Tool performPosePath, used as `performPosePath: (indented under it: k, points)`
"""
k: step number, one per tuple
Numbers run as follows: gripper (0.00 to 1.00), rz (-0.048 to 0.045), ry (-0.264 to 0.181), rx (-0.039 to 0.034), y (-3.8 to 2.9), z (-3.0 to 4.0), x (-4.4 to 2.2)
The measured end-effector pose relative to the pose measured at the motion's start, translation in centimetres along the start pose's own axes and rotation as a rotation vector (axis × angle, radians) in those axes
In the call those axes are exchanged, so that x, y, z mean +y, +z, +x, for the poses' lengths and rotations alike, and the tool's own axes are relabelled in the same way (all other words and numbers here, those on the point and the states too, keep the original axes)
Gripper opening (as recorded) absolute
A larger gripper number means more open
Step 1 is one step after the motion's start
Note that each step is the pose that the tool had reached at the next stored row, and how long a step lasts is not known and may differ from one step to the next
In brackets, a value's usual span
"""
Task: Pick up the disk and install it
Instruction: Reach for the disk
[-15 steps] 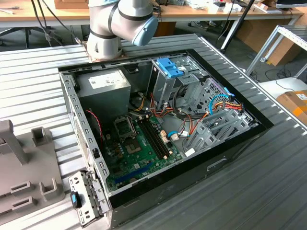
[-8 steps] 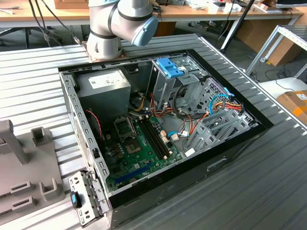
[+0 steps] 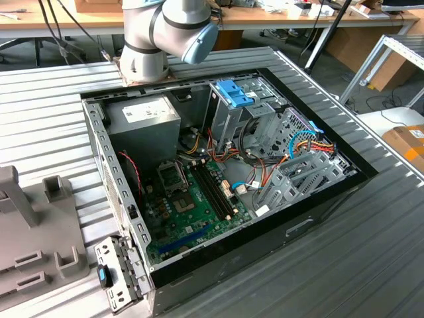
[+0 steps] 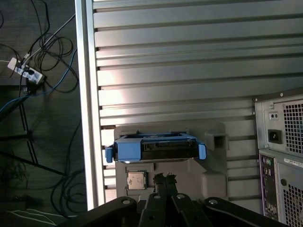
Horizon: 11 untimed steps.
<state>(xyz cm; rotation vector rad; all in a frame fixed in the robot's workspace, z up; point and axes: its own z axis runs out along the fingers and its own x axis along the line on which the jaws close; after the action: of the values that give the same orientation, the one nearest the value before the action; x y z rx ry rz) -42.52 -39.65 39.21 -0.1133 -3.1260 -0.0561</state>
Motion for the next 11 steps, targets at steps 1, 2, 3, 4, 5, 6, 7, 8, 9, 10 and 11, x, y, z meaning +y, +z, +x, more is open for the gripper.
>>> performPosePath:
  k: [1,2,3,4,5,6,7,8,9,10,11]
  points:
    - [0.11,-0.0001,0.0,0.0,0.0,0.0,0.0]
    - [0.11,0.0,0.0,0.0,0.0,0.0,0.0]
    - [0.11,0.0,0.0,0.0,0.0,0.0,0.0]
    - [0.11,0.0,0.0,-0.0001,0.0,0.0,0.0]
    - [0.11,0.0,0.0,0.0,0.0,0.01,0.0]
    - [0.11,-0.0001,0.0,0.0,0.0,0.01,0.0]
    - [0.11,-0.0001,0.0,0.0,0.0,0.01,0.0]
    - [0.11,-0.0001,0.0,0.0,0.0,0.01,0.0]
    - [0.11,-0.0001,0.0,0.0,0.0,0.01,0.0]
    - [0.11,0.0,0.0,0.0,0.0,0.02,0.0]
    - [0.11,0.0,0.0,0.0,0.0,0.13,-0.01]
